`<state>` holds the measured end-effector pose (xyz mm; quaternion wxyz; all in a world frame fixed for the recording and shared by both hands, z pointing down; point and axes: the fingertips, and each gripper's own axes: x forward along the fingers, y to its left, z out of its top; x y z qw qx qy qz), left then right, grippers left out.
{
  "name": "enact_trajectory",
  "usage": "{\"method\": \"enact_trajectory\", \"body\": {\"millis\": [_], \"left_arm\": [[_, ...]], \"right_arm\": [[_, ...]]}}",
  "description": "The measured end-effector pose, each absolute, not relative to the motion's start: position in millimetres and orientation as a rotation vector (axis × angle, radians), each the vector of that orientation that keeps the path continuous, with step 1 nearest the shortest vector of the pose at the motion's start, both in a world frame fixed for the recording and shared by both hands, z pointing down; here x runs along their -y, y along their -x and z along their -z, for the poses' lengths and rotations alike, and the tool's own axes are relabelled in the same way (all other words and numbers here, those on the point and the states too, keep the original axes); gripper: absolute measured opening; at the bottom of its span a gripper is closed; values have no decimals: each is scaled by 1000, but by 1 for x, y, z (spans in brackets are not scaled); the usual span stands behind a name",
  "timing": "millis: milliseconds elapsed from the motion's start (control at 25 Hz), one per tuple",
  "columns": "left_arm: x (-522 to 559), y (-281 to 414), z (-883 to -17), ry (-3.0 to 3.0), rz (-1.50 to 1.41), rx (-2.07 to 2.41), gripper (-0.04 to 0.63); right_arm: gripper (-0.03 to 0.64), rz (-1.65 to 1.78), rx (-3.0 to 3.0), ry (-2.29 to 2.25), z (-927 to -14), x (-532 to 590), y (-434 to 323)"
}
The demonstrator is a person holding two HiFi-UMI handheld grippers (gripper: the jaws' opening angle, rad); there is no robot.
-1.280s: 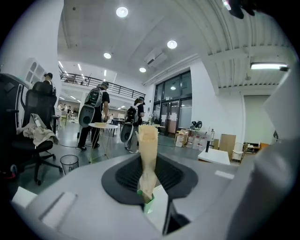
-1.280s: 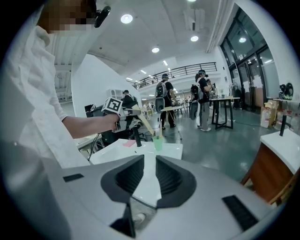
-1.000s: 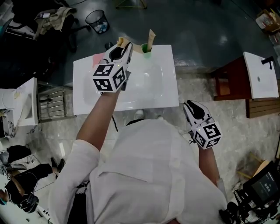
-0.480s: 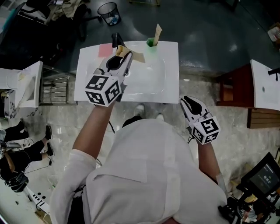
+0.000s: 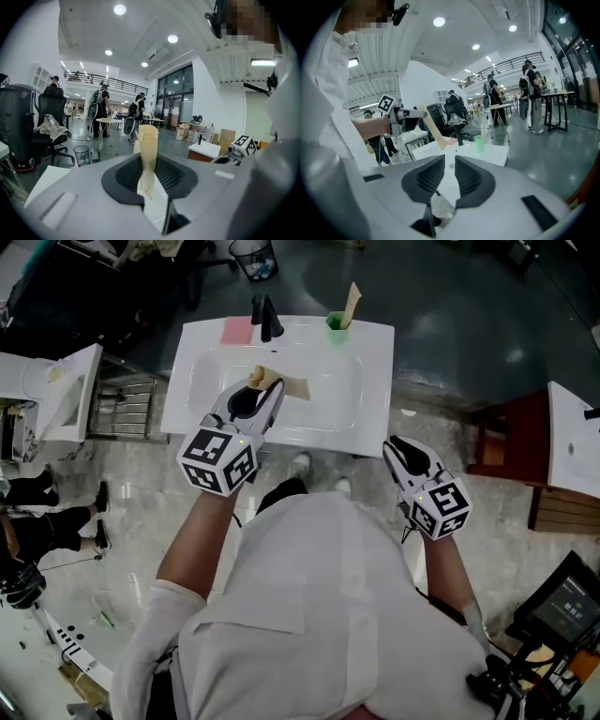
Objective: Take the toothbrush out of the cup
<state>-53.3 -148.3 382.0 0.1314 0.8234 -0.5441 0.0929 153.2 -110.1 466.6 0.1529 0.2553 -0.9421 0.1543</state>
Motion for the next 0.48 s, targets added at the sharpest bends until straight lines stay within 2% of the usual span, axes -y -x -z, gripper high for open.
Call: {"method": "enact_trajectory", "body": {"millis": [480], "left_arm": [[115, 49, -402, -2398, -314, 1487, 81]], "right_arm": [[66, -384, 2701, -750, -461, 128, -125]]}}
